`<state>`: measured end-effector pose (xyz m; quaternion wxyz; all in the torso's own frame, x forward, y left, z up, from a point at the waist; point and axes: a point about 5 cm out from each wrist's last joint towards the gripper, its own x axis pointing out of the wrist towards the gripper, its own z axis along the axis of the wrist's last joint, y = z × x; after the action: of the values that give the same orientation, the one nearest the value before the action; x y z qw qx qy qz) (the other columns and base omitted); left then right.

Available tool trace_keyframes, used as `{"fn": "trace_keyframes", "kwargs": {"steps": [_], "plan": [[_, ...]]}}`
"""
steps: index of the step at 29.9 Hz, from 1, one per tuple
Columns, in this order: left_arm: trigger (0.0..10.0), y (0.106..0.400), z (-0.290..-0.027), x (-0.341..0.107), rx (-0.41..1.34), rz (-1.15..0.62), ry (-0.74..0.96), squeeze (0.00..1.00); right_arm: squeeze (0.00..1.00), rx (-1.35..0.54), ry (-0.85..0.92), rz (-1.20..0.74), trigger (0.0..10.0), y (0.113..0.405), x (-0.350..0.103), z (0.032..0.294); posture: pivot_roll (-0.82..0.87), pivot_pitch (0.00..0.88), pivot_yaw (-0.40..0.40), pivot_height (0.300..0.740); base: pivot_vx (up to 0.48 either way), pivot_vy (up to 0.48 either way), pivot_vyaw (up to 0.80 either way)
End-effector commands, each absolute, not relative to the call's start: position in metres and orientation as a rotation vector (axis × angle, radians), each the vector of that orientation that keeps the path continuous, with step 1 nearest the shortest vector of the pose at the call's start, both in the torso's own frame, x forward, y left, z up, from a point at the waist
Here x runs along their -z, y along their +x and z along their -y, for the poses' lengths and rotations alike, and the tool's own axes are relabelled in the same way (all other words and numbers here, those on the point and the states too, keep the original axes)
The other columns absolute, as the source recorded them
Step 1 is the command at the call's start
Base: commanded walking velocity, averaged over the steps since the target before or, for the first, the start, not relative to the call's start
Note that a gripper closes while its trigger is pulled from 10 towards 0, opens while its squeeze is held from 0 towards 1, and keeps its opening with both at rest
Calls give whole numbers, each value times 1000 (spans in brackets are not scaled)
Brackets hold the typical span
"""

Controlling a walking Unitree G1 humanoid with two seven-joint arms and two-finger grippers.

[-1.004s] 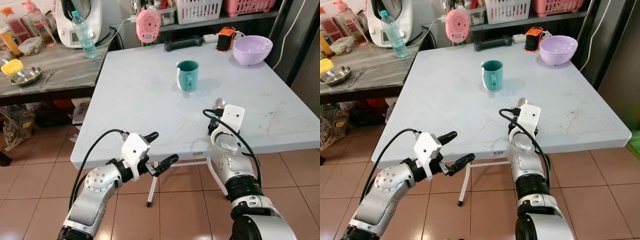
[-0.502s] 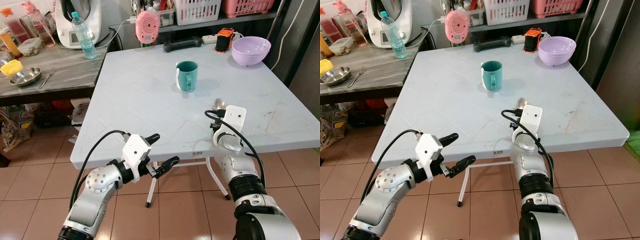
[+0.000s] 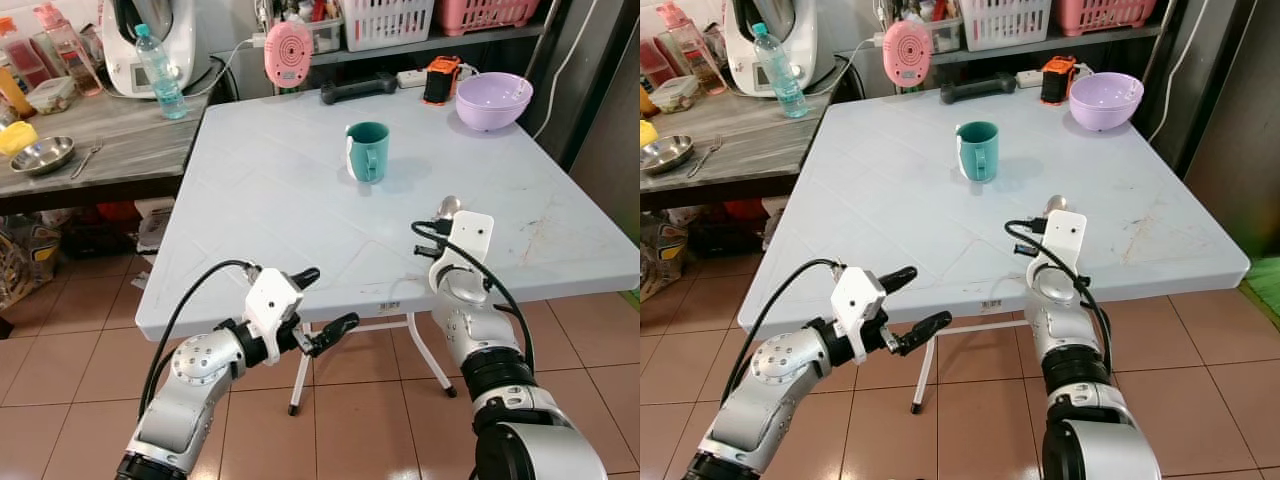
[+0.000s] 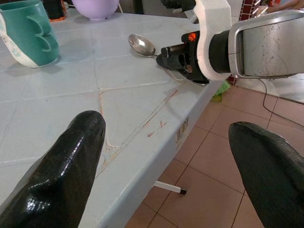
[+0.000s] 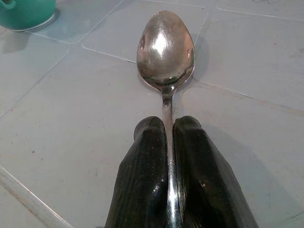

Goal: Setting the table

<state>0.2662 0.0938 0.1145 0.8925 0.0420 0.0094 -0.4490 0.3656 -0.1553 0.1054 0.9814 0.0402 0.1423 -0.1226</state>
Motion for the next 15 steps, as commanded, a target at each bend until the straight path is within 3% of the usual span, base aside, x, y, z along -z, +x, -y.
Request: {"fn": "trace_keyframes", "kwargs": {"steps": [1,15], "plan": [[10000,266,-95,-115,931,-23,100,0,0,230,92,-404,0,356,-81,150,-92,62,122,740,0,0,0],[10000,267,-93,-116,935,-20,103,0,0,238,102,-406,0,354,-78,151,-95,55,125,740,0,0,0]]}}
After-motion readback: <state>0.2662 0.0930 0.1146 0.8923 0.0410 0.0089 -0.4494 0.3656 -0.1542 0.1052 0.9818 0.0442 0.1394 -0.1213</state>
